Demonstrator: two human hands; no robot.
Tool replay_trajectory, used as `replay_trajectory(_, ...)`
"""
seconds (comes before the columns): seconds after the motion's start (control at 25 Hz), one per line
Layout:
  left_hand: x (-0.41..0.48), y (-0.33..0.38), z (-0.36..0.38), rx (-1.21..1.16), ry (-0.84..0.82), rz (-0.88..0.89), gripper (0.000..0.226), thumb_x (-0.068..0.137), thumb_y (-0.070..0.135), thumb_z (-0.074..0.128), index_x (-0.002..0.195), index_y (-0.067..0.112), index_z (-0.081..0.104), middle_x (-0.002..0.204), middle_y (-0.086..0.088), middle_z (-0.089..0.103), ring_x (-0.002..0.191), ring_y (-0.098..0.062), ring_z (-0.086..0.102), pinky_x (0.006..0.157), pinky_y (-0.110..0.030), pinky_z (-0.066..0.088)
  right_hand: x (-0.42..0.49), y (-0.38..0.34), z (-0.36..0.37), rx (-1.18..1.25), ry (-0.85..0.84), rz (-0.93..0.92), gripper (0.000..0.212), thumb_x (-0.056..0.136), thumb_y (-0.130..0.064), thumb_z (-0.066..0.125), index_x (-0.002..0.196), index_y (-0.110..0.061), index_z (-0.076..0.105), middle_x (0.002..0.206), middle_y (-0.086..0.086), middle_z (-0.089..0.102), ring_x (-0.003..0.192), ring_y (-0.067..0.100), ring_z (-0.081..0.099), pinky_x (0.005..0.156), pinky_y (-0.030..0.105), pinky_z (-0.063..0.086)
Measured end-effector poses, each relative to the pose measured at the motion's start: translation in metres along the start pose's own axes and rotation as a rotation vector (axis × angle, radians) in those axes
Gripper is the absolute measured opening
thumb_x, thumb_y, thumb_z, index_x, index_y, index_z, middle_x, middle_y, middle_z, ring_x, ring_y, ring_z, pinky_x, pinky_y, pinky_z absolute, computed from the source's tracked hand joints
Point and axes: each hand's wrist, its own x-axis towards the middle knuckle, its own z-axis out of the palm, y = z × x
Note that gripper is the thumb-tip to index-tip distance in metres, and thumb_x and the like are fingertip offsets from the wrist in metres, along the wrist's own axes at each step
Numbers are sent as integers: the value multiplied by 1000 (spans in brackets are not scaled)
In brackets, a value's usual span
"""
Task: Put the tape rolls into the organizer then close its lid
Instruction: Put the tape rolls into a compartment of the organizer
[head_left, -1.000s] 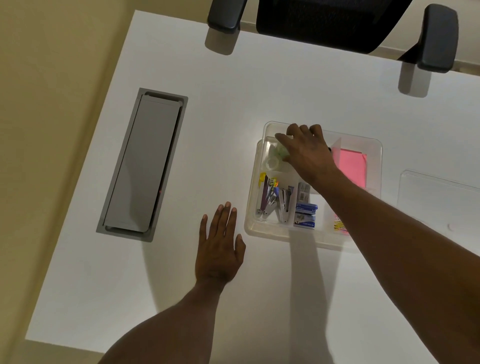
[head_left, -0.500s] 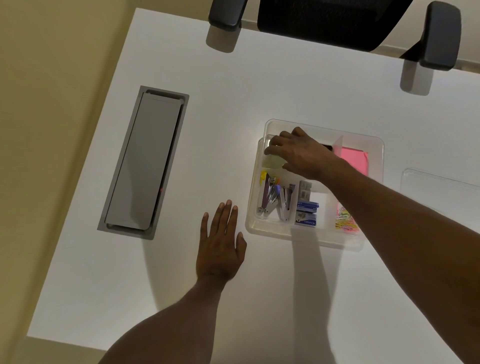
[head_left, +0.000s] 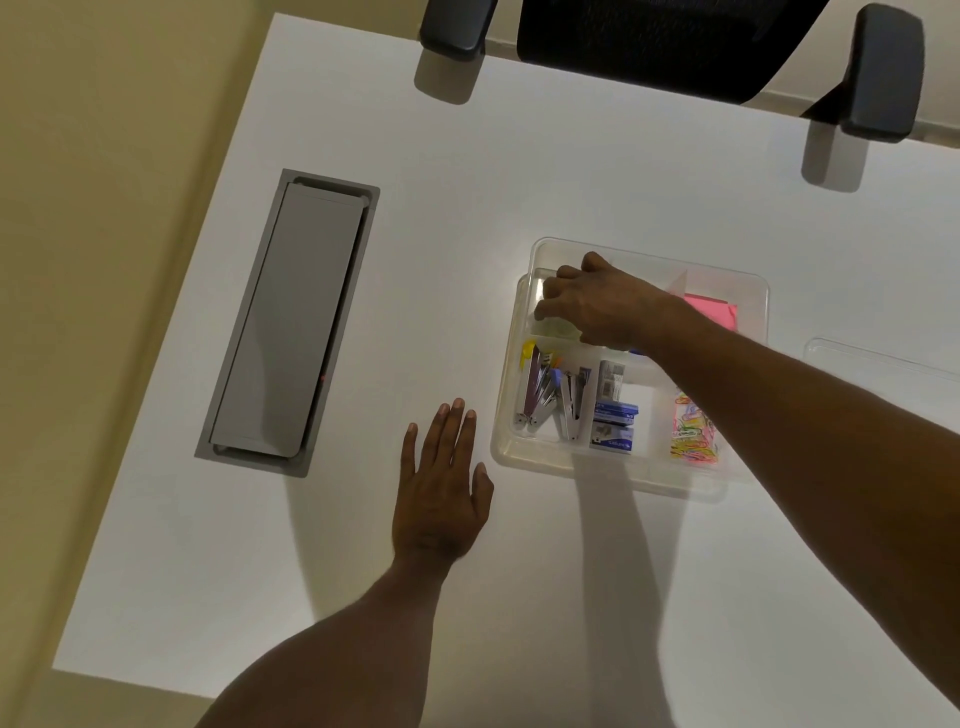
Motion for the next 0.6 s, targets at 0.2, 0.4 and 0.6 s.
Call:
replay_trajectory(0.2,0,-1,1,-2,6,4,67,109,51,16,171,25,14,180,-1,18,168,-22,17,134,-57,21,-3,-1,0,13,3,-22,63,81,-28,82,137,-31,56,136,-3,59,122,21,51,98,38,34)
replay_trajectory(0.4,-1,-3,4,12,11,8,67,109,51,19,171,25,13,180,0,17,168,-21,16,134,-57,21,-4,4,-11,5,-39,-20,54,82,-32,81,131,-33,61,132,-6,59,122,19,47,96,38,34)
replay_trajectory(0.6,-1,-3,7,6,20,10,67,109,50,21,171,26,13,180,1,15,168,-20,14,135,-56,19,-12,13,-12,114,143,204,40,92,-12,67,131,-21,63,130,4,63,117,25,55,98,40,38)
